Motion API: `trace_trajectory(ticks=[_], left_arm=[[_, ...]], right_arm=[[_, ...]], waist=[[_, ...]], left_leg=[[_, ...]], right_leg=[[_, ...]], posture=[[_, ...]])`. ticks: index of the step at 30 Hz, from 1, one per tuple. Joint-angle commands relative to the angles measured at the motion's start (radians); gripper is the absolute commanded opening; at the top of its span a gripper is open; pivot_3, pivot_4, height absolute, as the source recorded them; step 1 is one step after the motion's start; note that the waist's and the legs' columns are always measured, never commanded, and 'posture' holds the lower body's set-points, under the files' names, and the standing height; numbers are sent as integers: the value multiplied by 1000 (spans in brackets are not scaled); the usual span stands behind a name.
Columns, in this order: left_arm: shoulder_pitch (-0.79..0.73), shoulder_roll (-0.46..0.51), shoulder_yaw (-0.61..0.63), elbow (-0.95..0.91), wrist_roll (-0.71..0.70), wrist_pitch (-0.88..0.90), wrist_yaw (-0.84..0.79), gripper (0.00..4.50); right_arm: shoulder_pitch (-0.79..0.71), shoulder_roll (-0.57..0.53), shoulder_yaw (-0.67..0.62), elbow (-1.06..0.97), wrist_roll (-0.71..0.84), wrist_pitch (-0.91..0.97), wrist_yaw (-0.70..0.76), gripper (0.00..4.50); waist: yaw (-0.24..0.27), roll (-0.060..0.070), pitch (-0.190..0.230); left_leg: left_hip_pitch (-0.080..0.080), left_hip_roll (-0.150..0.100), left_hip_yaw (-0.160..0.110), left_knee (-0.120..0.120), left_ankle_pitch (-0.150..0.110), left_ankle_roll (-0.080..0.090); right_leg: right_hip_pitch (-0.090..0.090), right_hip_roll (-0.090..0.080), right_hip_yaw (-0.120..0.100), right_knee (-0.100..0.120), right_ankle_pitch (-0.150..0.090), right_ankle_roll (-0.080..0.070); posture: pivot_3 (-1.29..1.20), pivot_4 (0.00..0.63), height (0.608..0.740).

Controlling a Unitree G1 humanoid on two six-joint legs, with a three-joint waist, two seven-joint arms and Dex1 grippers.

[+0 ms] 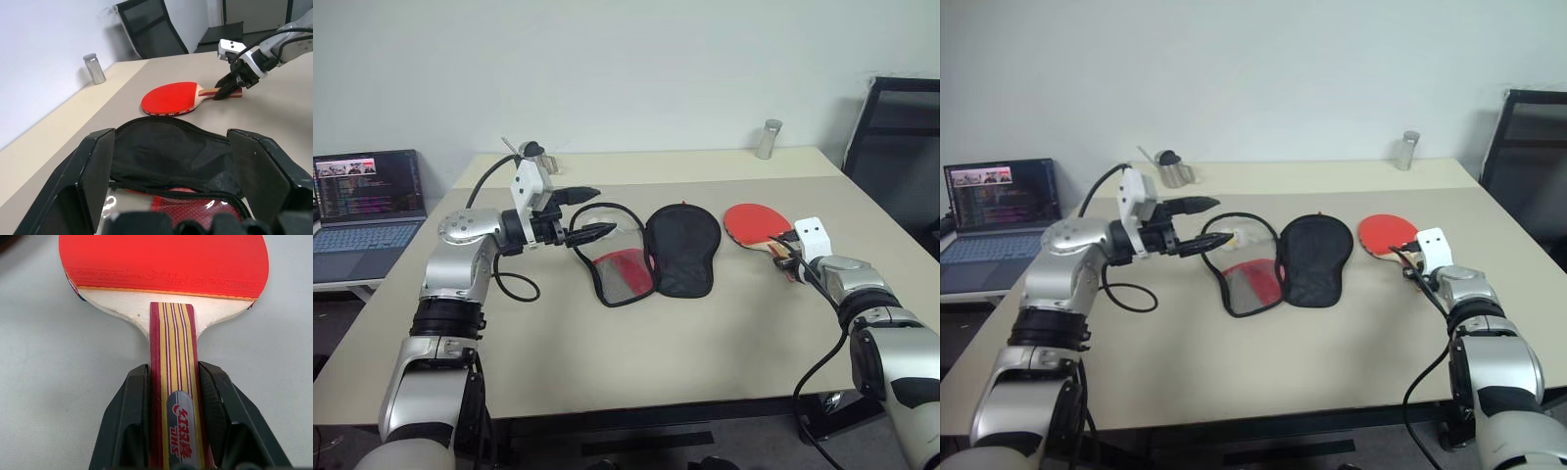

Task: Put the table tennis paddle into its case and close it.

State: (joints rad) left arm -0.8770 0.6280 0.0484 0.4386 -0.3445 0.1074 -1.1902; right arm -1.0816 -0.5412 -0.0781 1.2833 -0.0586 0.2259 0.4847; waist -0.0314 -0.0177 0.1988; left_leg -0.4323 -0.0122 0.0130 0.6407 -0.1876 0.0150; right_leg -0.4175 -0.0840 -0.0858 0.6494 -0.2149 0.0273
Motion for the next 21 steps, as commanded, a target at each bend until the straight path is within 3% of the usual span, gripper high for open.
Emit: trace_trajectory(ticks=[1,6,10,16,21], left_arm=[[-7,17,30,-41,-15,1,3,3977],[7,20,32,-50,-16,0,3,3977],[17,19,32,-61,-20,2,4,3977],[16,6,29,-62,-23,3,2,3977],[-2,-8,18,-50,-24,3,-11,3977]], right_arm=[[29,-19,14,-34,-5,27,53,1099],[102,-79,15,-188,15,128,149,1099],[288,-138,5,-531,52,313,220,1099],[548,-166,-52,-988,135,584,198,1099],[586,-126,-72,-1109,181,684,154,1099]], waist=[[0,0,0],[5,0,0],[20,0,0],[36,0,0],[35,0,0]], left_leg=[[0,0,0,0,0,0],[0,0,0,0,0,0],[0,0,-1,0,0,0],[0,0,-3,2,-1,1],[0,1,-4,4,-1,1]], right_leg=[[0,0,0,0,0,0],[0,0,0,-1,0,0],[1,0,-1,-2,0,0],[3,0,-4,-2,-1,2],[4,0,-4,-2,-2,3]], posture=[[0,150,740],[0,150,740],[0,150,740],[0,150,740],[0,150,740]])
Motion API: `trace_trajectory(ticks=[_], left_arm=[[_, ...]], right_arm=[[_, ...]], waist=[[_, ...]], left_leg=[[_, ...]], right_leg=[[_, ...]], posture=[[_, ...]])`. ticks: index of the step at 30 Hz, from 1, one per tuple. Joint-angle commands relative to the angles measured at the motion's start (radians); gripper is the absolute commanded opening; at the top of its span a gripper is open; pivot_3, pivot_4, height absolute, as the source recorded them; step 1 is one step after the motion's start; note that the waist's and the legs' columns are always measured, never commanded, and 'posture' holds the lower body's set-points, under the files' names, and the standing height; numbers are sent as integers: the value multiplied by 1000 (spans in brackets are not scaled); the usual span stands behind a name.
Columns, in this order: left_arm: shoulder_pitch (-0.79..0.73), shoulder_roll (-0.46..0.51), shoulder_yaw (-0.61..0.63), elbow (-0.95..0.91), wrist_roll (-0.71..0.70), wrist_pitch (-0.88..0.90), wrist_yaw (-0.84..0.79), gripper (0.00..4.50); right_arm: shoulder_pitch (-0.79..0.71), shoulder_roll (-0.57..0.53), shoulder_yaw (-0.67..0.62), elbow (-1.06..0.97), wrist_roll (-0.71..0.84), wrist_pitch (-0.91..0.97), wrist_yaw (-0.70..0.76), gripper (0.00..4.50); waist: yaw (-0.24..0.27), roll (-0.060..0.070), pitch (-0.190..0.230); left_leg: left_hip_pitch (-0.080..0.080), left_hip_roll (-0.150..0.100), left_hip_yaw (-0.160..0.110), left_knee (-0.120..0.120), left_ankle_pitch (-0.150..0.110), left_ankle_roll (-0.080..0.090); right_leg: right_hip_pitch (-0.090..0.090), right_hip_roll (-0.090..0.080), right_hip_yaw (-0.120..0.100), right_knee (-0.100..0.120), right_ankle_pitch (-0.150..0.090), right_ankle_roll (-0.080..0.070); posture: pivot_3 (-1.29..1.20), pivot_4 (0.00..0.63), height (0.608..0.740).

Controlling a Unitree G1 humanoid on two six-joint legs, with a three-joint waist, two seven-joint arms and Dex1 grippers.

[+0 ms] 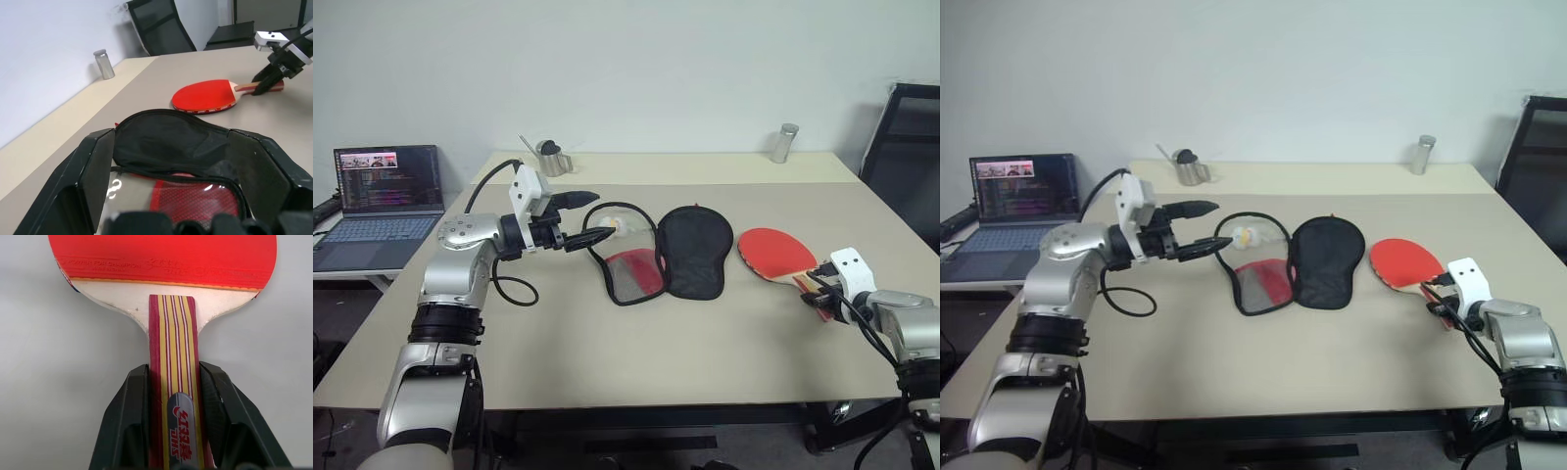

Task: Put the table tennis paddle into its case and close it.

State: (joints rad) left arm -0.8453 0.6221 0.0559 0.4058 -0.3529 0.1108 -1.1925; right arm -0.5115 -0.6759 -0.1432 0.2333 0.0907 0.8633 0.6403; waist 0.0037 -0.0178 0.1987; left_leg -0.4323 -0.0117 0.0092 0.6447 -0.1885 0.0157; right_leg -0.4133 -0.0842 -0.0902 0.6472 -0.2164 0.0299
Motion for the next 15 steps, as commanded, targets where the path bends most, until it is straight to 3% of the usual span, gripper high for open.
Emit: trace_trajectory(ticks=[1,2,8,15], left_arm=[[-38,-4,10,-17,-16,2,-11,3977],[-40,-5,10,-18,-16,3,-13,3977],[-30,-4,10,-31,-11,9,-23,3977],[-31,0,12,-37,-11,15,-24,3977]], right_arm=[[16,10,-10,-69,38,56,-7,1099],[17,9,-9,-75,42,60,-10,1099],[-48,8,26,0,36,43,-15,2988],[-163,22,81,169,15,-27,-5,2988]], waist=[[-1,0,0],[-1,0,0],[-6,0,0],[-7,0,0]], left_leg=[[0,0,0,0,0,0],[0,0,0,0,0,0],[0,2,1,0,0,0],[1,3,2,1,0,0]], right_leg=[[0,0,0,0,0,0],[0,0,0,0,0,0],[0,2,0,0,0,0],[0,4,1,0,2,-2]], posture=[[0,150,740],[0,150,740],[0,150,740],[0,150,740]])
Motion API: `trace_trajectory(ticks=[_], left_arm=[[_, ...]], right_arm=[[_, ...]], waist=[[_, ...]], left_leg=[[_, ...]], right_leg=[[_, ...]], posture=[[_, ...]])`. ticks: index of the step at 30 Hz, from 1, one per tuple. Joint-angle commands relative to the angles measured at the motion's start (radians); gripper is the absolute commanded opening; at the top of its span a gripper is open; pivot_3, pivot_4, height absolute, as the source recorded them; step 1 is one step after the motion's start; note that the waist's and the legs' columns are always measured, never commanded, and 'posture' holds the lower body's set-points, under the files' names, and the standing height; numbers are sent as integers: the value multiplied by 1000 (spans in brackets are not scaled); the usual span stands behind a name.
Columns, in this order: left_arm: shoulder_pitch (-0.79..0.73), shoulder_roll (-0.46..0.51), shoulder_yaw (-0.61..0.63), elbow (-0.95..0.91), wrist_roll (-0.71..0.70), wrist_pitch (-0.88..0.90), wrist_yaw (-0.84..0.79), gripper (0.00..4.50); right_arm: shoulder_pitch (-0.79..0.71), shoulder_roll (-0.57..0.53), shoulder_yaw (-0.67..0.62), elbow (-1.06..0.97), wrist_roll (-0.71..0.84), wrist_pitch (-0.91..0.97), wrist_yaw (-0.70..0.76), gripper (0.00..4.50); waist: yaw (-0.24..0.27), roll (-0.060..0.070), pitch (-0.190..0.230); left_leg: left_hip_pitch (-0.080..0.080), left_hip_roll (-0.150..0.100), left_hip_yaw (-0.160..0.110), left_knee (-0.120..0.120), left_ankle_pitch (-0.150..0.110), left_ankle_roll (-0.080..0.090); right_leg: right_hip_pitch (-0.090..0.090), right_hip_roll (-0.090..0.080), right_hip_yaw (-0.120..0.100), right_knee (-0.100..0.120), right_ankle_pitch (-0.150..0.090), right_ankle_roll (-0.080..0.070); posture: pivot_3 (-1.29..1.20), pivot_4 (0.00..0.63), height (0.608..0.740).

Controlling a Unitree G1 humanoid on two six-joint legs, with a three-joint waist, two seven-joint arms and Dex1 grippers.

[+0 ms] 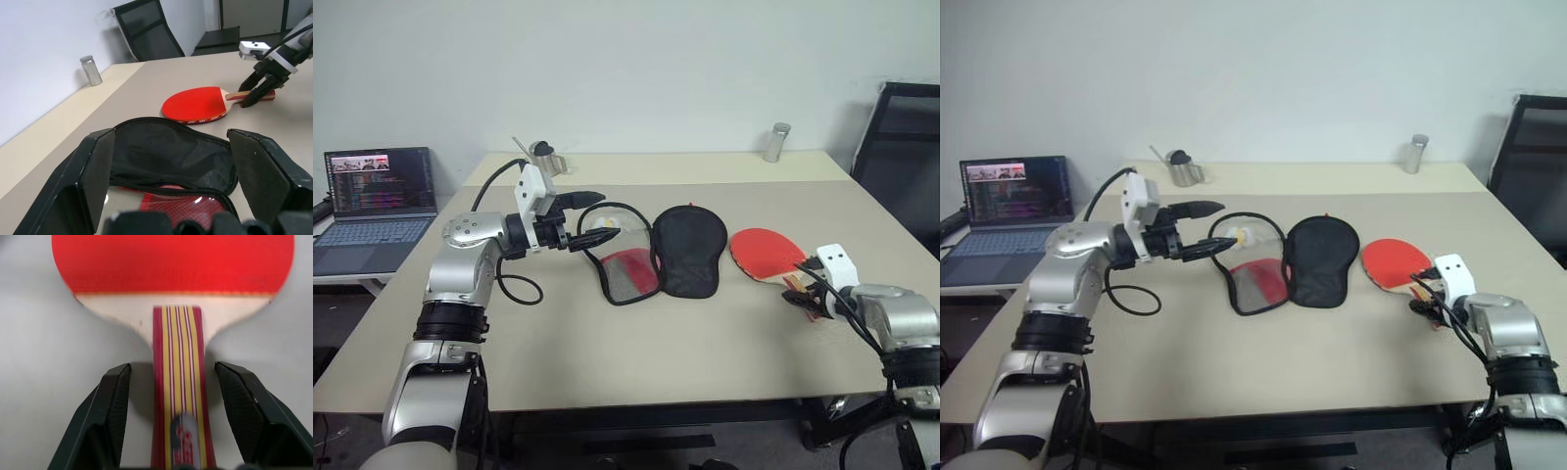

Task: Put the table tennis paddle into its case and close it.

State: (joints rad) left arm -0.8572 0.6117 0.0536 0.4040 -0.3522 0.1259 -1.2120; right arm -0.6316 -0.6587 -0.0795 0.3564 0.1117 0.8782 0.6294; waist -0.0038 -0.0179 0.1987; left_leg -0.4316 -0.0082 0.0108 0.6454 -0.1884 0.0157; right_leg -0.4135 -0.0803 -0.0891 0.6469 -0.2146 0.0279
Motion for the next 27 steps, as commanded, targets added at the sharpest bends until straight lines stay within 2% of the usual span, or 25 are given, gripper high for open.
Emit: trace_trajectory(ticks=[1,5,8,12,21,27], left_arm=[[-17,11,14,-37,-13,2,-5,3977],[-6,14,14,-49,-11,4,-5,3977],[5,20,18,-61,-12,8,-1,3977],[24,38,31,-74,-15,19,6,3977],[43,67,42,-87,-24,36,3,3977],[57,72,50,-95,-24,42,4,3977]], right_arm=[[-56,6,27,71,-10,-58,10,2988],[-91,10,54,160,-28,-116,16,2988],[-100,11,54,204,-33,-143,4,2389],[-99,18,31,219,-22,-148,-27,1186],[-119,7,-83,181,22,-129,-122,1114],[-162,-28,-119,58,67,-57,-112,1114]], waist=[[0,0,0],[0,0,0],[-2,-1,-1],[-1,-2,-1],[2,-2,-1],[3,-1,0]], left_leg=[[0,0,0,0,0,0],[0,0,0,0,0,0],[0,0,1,0,0,0],[2,1,1,1,0,0],[1,1,1,1,0,0],[-3,0,3,-1,0,0]], right_leg=[[0,0,0,0,0,0],[0,0,0,0,0,0],[0,0,1,0,1,0],[1,0,1,0,1,0],[1,0,1,-1,2,-1],[-4,0,2,-2,2,-1]], posture=[[0,150,740],[0,150,740],[0,150,740],[0,150,740],[0,150,740],[0,150,740]])
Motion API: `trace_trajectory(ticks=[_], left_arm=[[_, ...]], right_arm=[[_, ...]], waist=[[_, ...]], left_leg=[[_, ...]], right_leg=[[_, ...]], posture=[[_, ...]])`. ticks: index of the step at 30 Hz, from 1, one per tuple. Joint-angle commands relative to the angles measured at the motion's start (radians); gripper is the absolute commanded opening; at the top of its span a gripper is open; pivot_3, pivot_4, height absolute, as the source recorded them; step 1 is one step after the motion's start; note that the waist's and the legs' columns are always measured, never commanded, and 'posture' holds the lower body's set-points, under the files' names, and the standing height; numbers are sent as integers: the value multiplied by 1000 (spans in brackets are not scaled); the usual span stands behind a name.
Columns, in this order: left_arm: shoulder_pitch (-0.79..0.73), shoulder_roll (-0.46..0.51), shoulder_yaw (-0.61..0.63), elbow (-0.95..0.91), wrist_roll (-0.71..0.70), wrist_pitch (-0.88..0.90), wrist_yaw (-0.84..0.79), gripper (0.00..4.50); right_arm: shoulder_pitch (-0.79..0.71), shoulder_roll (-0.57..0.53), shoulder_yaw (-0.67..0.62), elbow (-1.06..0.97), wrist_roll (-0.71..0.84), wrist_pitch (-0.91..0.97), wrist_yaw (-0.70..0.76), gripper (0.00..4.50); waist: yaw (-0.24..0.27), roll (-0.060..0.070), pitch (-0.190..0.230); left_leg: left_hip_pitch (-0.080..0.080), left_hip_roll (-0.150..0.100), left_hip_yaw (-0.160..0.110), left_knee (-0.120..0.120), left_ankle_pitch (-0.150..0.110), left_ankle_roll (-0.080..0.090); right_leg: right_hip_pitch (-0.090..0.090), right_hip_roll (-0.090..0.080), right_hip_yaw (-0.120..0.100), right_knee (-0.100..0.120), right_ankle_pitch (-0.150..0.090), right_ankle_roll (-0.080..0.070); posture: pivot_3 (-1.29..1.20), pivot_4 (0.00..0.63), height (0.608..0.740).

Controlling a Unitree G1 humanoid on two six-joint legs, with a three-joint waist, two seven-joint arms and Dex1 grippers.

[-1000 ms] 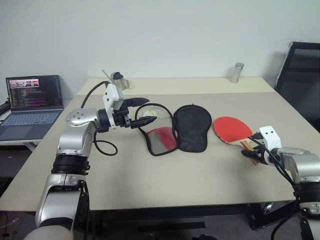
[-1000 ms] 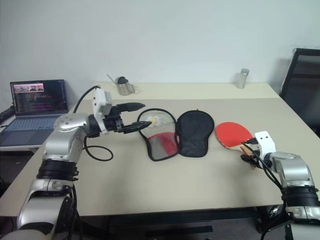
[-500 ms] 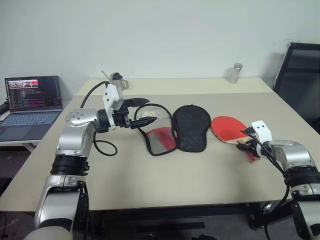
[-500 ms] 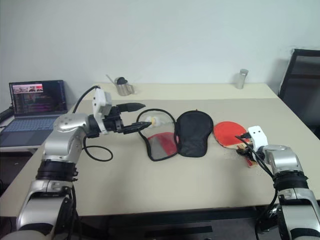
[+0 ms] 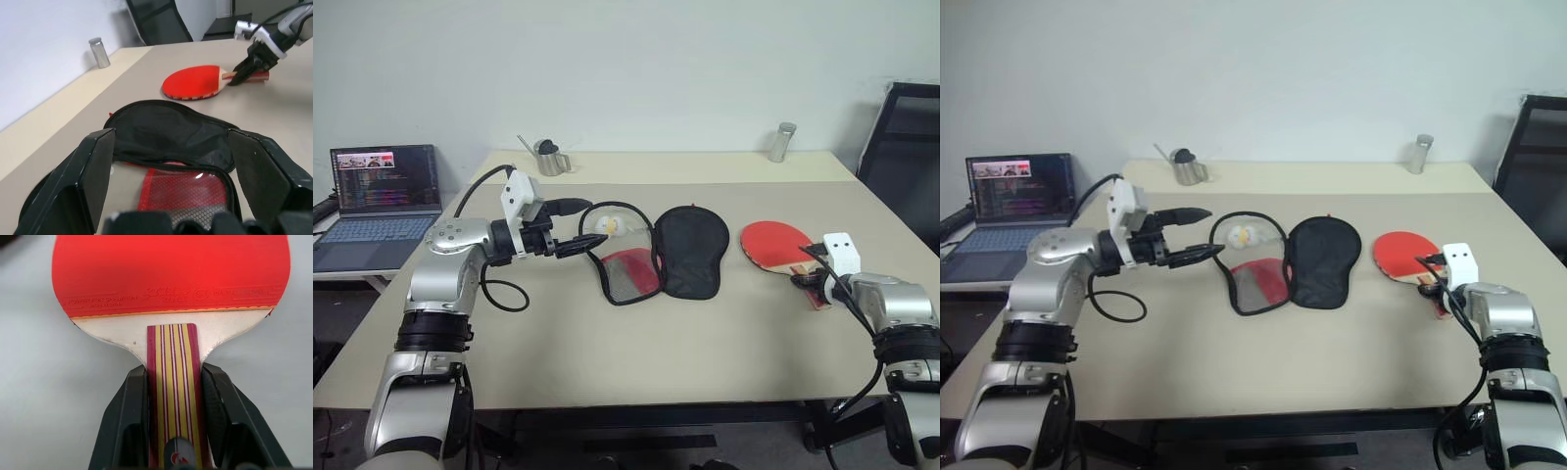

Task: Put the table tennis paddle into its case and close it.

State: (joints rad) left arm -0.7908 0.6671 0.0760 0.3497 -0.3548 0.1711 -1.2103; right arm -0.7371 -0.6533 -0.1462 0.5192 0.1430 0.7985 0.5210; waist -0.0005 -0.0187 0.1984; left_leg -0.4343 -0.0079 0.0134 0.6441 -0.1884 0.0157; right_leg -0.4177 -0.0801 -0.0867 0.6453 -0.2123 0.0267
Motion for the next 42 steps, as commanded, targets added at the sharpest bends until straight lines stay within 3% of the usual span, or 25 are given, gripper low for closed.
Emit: trace_trajectory(ticks=[1,6,11,16,32,42], left_arm=[[-9,17,28,-40,-21,-2,2,3977],[-14,10,24,-34,-19,-6,2,3977],[-22,2,21,-26,-16,-12,2,3977],[-21,-2,21,-30,-16,-14,6,3977],[14,3,31,-66,-19,-7,24,3977],[18,5,30,-71,-19,-6,27,3977]], right_arm=[[-65,-29,-56,-140,47,48,-5,1114],[-79,62,-70,-338,108,187,-62,1114],[-88,263,-73,-504,149,310,-196,1114],[-99,427,-63,-541,155,333,-297,1114],[-196,613,-22,-161,109,50,-427,1114],[-226,605,-9,-13,66,-81,-458,1114]], waist=[[0,0,0],[-7,0,0],[-6,0,0],[-3,0,0],[-10,0,0],[-14,0,0]], left_leg=[[0,0,1,0,0,0],[0,2,3,-1,0,0],[0,4,3,-1,0,0],[0,3,6,-1,0,0],[1,5,12,-2,0,0],[1,4,13,-2,-1,1]], right_leg=[[-1,0,0,0,0,0],[-2,2,4,1,0,0],[-3,5,9,2,0,0],[-4,5,12,2,2,-2],[-7,7,18,2,2,-2],[-8,6,19,2,2,-2]], posture=[[0,150,740],[0,150,740],[0,150,740],[0,150,740],[0,150,740],[0,150,740]])
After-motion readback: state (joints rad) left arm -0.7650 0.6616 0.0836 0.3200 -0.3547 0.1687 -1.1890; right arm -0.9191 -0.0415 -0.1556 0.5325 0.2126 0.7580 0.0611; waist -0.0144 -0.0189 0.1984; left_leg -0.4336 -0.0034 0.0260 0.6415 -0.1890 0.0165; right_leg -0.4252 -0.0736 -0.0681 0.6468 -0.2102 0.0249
